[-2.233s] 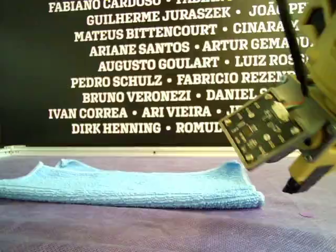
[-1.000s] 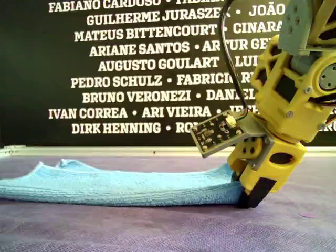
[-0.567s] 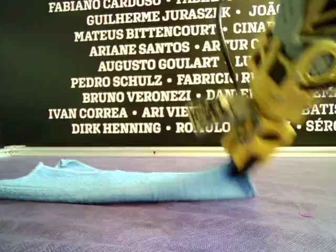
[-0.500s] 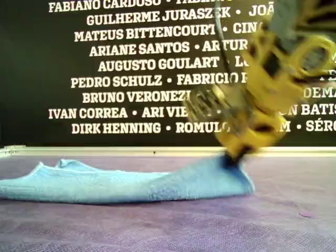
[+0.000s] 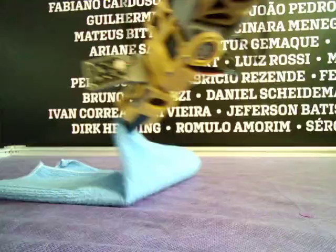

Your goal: Fold a cloth

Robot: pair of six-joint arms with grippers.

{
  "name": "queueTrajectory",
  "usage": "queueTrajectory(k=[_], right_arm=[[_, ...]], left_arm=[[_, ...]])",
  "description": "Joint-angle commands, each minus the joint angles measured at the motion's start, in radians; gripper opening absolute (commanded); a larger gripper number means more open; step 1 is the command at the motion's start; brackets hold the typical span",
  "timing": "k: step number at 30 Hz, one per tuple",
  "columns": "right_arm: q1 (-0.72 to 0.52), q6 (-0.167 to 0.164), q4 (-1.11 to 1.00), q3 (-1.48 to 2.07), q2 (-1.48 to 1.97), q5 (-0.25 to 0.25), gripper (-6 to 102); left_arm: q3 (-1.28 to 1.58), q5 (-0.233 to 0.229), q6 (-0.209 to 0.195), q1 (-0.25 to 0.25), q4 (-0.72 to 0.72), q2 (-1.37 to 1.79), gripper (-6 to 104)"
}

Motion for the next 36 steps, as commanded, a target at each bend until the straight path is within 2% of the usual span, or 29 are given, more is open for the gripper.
queueTrajectory(k=[1, 4, 9, 14, 18, 20, 25, 28, 31, 33, 36], right_arm=[[0.051, 0.008, -0.008, -0.250, -0.048, 0.005, 2], [0.103, -0.008, -0.008, -0.405, -0.152, 0.005, 2], [0.179, -0.009, -0.008, -0.638, -0.331, 0.005, 3], [0.230, -0.009, -0.008, -0.813, -0.489, 0.006, 4], [0.239, 0.003, -0.008, -0.902, -0.583, 0.006, 5], [0.239, 0.003, -0.008, -0.922, -0.611, 0.006, 11], [0.236, -0.009, 0.012, -0.925, -0.612, -0.008, 34], [0.224, -0.009, 0.014, -0.916, -0.591, -0.006, 43], [0.206, -0.009, 0.015, -0.923, -0.589, 0.005, 47], [0.193, -0.009, 0.025, -0.919, -0.588, -0.008, 48], [0.192, -0.011, 0.120, -0.927, -0.581, -0.008, 48]], left_arm=[[-0.017, -0.003, -0.005, 0.025, -0.002, 0.006, 56], [-0.017, -0.003, -0.005, 0.025, -0.002, 0.006, 56], [-0.017, -0.003, -0.005, 0.025, -0.002, 0.006, 56], [-0.017, -0.003, -0.005, 0.025, -0.002, 0.006, 56], [-0.017, -0.003, -0.005, 0.025, -0.002, 0.006, 56], [-0.017, -0.003, -0.005, 0.025, -0.002, 0.006, 56], [-0.017, -0.003, -0.005, 0.025, -0.002, 0.006, 56], [-0.017, -0.003, -0.005, 0.025, -0.002, 0.006, 56], [-0.017, -0.003, -0.005, 0.025, -0.002, 0.006, 56], [-0.017, -0.003, -0.005, 0.025, -0.002, 0.006, 56], [-0.017, -0.003, -0.005, 0.025, -0.002, 0.006, 56]])
